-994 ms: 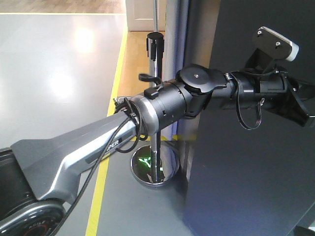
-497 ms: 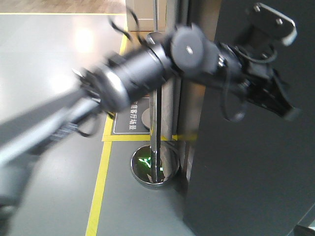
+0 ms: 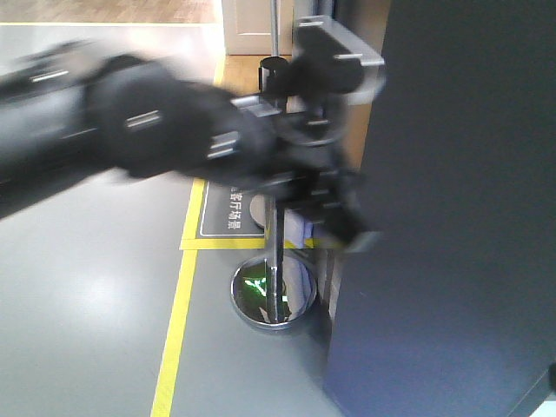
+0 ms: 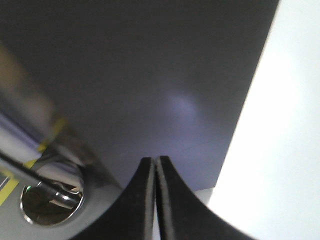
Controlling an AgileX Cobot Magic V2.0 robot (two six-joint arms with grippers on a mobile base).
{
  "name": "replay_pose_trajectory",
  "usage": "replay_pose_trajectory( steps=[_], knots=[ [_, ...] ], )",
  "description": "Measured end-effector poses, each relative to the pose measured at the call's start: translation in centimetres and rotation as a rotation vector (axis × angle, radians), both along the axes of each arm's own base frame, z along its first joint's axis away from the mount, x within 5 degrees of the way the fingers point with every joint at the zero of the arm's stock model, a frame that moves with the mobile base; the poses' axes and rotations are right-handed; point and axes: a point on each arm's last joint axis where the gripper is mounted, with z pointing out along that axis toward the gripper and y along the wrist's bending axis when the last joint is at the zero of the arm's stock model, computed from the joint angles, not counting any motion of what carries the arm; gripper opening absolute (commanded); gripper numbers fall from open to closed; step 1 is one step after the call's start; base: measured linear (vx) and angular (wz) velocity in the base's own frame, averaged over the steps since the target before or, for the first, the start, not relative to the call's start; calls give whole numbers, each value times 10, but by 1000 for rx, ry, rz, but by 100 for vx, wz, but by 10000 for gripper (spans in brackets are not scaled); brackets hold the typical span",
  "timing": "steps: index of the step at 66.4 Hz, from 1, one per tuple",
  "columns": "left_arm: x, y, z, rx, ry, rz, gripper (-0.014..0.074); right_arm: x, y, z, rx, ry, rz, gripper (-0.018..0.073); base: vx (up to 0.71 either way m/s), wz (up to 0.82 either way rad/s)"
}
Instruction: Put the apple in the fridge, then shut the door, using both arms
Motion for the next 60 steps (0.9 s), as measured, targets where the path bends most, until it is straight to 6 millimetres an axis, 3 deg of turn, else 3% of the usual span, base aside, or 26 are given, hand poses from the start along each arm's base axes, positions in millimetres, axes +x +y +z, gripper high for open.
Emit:
replay_pose_trajectory(
  steps=[12, 26, 40, 55, 60],
  knots=[
    [-24, 61, -9, -49, 0, 122, -6, 3, -2, 3, 32, -37, -54, 578, 0, 0],
    [-60, 110, -27, -41, 14, 172, -6, 4, -3, 5, 36, -54, -59, 503, 0, 0],
    [-84, 131, -35, -47, 8, 173, -6, 4, -3, 5, 37, -57, -62, 281, 0, 0],
    [-86, 132, -36, -49, 6, 173, -6, 5, -2, 6, 41, -68, -60, -17, 0, 0],
    [-86, 132, -36, -49, 6, 173, -6, 6, -2, 6, 39, -61, -61, -11, 0, 0]
  ],
)
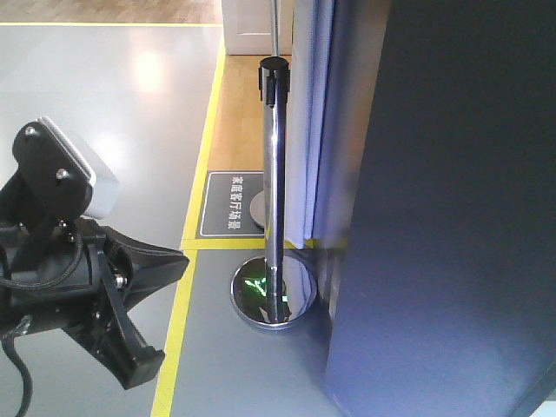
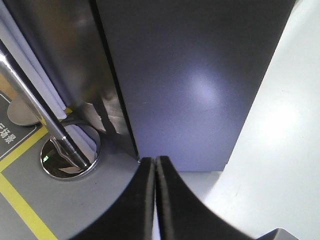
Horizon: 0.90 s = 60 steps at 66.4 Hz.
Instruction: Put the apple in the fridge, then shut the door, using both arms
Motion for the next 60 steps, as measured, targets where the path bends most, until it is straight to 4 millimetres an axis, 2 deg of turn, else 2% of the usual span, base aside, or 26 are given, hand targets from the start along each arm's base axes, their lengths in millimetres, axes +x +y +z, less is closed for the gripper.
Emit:
replay_pose_trajectory(
  steps=[10, 28, 36, 45, 60],
  knots=[
    [0, 0, 0, 0, 0, 0, -6, 16, 1, -2, -33, 32, -57, -8, 0, 0],
    [0, 0, 0, 0, 0, 0, -6, 62, -11, -4, -159, 5, -380, -3, 0, 0],
    [0, 0, 0, 0, 0, 0, -6, 83, -10, 7, -190, -35, -455, -2, 0, 0],
    [0, 0, 0, 0, 0, 0, -6, 108, -8, 28, -235, -90, -495, -2, 0, 0],
    [0, 0, 0, 0, 0, 0, -6, 158, -27, 50, -233, -148, -550, -2, 0, 0]
  ],
)
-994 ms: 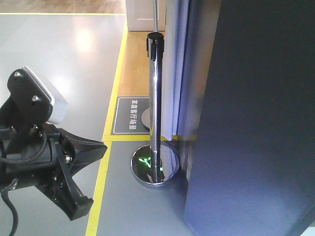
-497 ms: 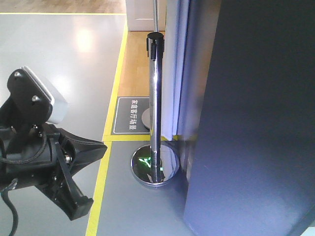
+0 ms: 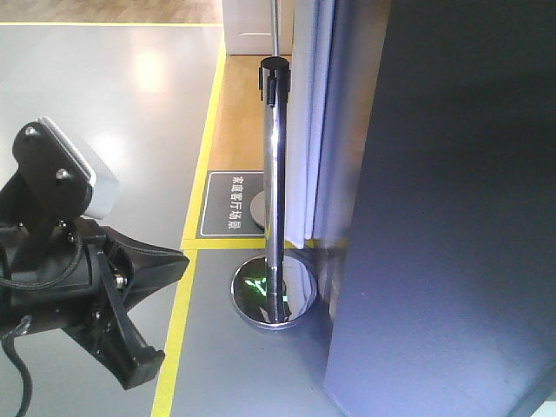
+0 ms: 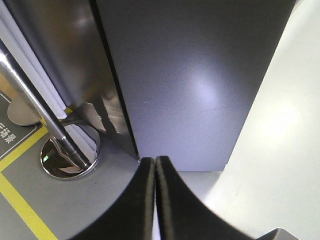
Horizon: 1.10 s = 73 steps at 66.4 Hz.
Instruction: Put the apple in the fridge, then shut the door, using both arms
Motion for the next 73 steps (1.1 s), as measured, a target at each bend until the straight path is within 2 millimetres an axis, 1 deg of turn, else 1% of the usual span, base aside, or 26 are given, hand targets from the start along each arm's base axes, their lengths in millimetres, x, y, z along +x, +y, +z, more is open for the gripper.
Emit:
replay_pose_trajectory(
  steps=[7, 17, 24, 28, 29, 34, 35, 39, 43, 44, 45, 55, 60, 64, 68, 73],
  knots=[
    [0, 0, 0, 1, 1, 0, -6, 21, -9, 4, 63, -38, 19, -2, 0, 0],
    [0, 0, 0, 0, 0, 0, -6, 51, -33, 4, 51, -59, -6, -2, 0, 0],
    [0, 0, 0, 0, 0, 0, -6, 74, -48, -1, 34, -61, -15, -2, 0, 0],
    [0, 0, 0, 0, 0, 0, -6, 85, -54, 1, 25, -86, -1, -2, 0, 0],
    [0, 0, 0, 0, 0, 0, -6, 90, -56, -2, 26, -81, -2, -2, 0, 0],
    [0, 0, 0, 0, 1, 0, -6, 108, -61, -1, 22, -117, 27, -2, 0, 0],
    [0, 0, 0, 0, 1, 0, -6, 114, -63, -4, 24, -115, 30, -2, 0, 0],
    [0, 0, 0, 0, 1, 0, -6, 127, -66, -5, 20, -130, 44, -2, 0, 0],
    [0, 0, 0, 0, 1, 0, -6, 145, -68, -13, 20, -128, 63, -2, 0, 0],
    [0, 0, 0, 1, 1, 0, -6, 147, -68, -12, 20, -134, 66, -2, 0, 0],
    [0, 0, 0, 1, 1, 0, -6, 151, -69, -15, 22, -123, 64, -2, 0, 0],
    [0, 0, 0, 1, 1, -1, -6, 170, -74, -19, 23, -109, 45, -2, 0, 0],
    [0, 0, 0, 1, 1, -1, -6, 180, -76, -17, 22, -142, 66, -2, 0, 0],
    [0, 0, 0, 1, 1, -1, -6, 188, -77, -23, 31, -149, 81, -2, 0, 0],
    [0, 0, 0, 1, 1, -1, -6, 192, -77, -29, 47, -141, 81, -2, 0, 0],
    [0, 0, 0, 1, 1, -1, -6, 193, -75, -30, 70, -148, 80, -2, 0, 0]
  ],
)
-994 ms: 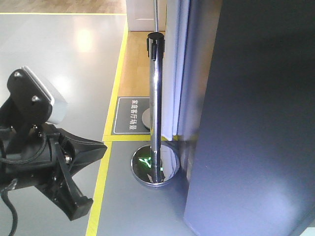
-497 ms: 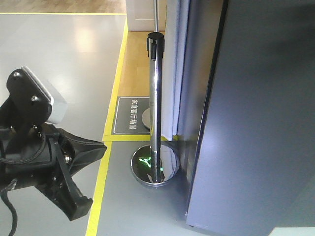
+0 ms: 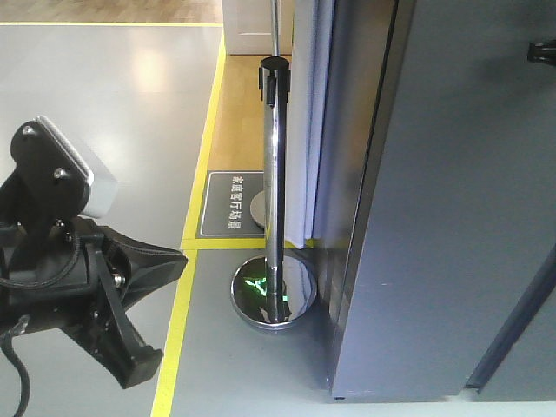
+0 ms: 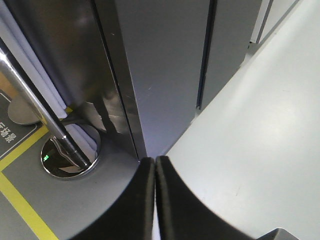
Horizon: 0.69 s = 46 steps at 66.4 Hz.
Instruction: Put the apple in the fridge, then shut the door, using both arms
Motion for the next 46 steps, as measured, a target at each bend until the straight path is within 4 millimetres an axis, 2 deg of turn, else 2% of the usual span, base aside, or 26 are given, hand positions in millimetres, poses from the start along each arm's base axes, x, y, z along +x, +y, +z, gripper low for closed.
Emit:
replay_pose_trajectory(
  steps=[14, 23, 35, 46],
  knots=[
    [0, 0, 0, 0, 0, 0, -6, -10, 2, 15, 49, -44, -19, -2, 0, 0],
    [0, 0, 0, 0, 0, 0, -6, -24, 4, 22, 55, -56, -20, -2, 0, 0],
    [0, 0, 0, 0, 0, 0, -6, -50, 11, 18, 60, -47, -6, -2, 0, 0],
    [0, 0, 0, 0, 0, 0, -6, -82, 17, 20, 53, -47, -4, -2, 0, 0]
  ],
)
